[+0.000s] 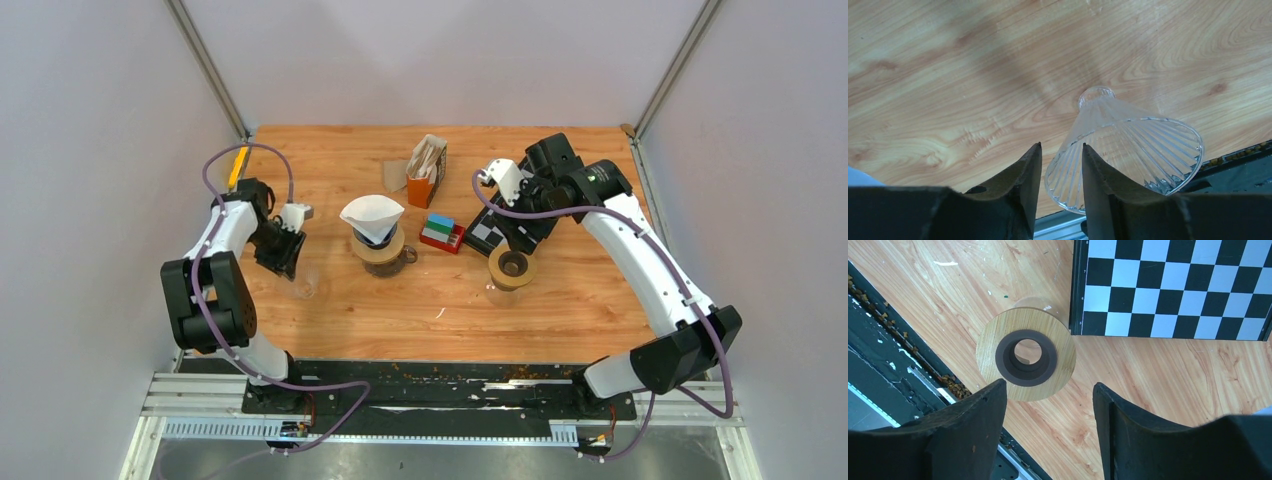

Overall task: Place the coffee filter in the dripper
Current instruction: Pick up the coffee dripper from the center of the board.

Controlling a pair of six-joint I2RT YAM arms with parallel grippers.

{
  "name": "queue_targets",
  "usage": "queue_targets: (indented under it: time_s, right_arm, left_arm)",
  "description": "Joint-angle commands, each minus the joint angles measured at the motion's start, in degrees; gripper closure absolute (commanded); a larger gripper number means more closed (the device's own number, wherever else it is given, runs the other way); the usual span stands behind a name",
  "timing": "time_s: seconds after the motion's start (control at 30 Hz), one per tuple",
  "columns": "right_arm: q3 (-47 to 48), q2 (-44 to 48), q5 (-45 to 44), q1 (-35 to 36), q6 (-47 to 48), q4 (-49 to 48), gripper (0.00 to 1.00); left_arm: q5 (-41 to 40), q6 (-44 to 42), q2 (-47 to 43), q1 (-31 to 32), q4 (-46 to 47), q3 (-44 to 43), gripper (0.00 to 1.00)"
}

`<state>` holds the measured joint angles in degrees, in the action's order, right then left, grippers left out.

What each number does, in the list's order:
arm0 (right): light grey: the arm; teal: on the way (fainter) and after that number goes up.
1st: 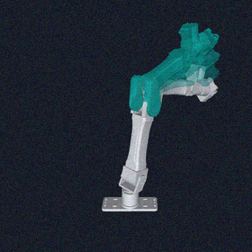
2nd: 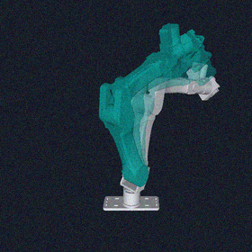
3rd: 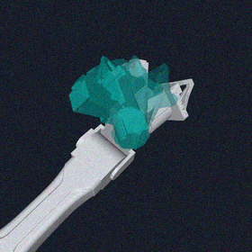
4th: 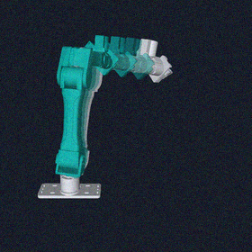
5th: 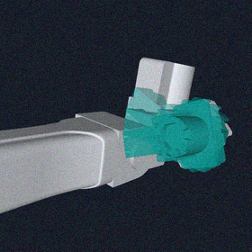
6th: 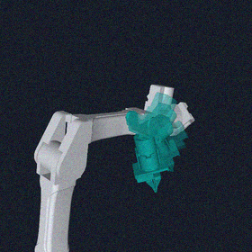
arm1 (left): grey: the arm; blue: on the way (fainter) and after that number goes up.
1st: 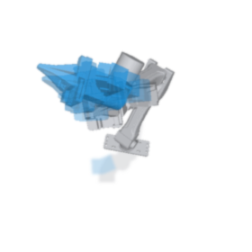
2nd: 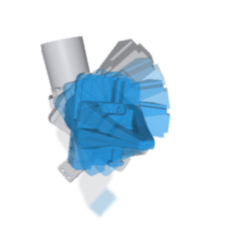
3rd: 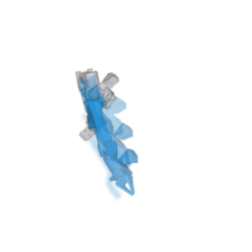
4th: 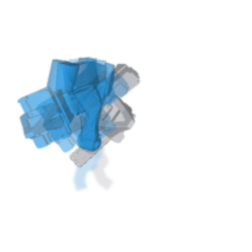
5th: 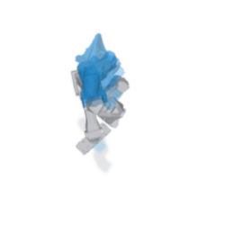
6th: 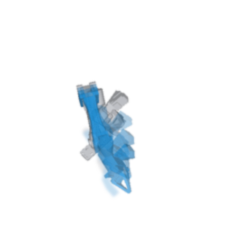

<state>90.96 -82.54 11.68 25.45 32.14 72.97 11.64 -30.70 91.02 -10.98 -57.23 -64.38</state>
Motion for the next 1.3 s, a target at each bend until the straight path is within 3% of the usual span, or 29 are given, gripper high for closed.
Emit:
queue_targets:
  time_s: [0.0, 0.37, 0.67, 0.87, 0.93, 1.13, 1.27]
  right_arm:
    - [0.3, 1.9, 1.2, -0.1, -0.7, -2.4, 0.37]
    - [0.6, 2.4, 1.5, -0.1, -1.7, -2.6, 0.39]
    - [0.5, 4.0, 2.5, -0.2, -3.5, -4.8, 0.39]
    - [2.3, 4.9, 2.6, -0.2, -5.3, -6.1, 0.39]
    - [2.4, 5.7, 2.8, -0.4, -6.1, -7.0, 0.39]
    - [1.6, 7.5, 4.0, -3.5, -8.8, -10.4, 0.38]
    - [0.3, 9.1, 10.1, -9.3, -11.5, -11.7, 0.37]
  left_arm:
    - [2.6, -1.3, 0.0, -0.6, 0.1, 0.1, 0.6]
    - [4.3, -4.2, -4.8, -0.6, -5.9, -0.8, 0.98]
    - [7.2, -9.0, -19.7, 0.8, -20.8, -8.6, 1.0]
    - [7.9, -5.4, -22.2, 10.1, -29.8, -19.8, 1.0]
    - [7.8, -2.2, -21.4, 16.1, -30.6, -24.2, 1.0]
    - [7.1, 8.1, -12.6, 31.4, -29.6, -37.2, 1.0]
    - [6.8, 12.0, -5.7, 40.7, -26.5, -45.3, 1.0]
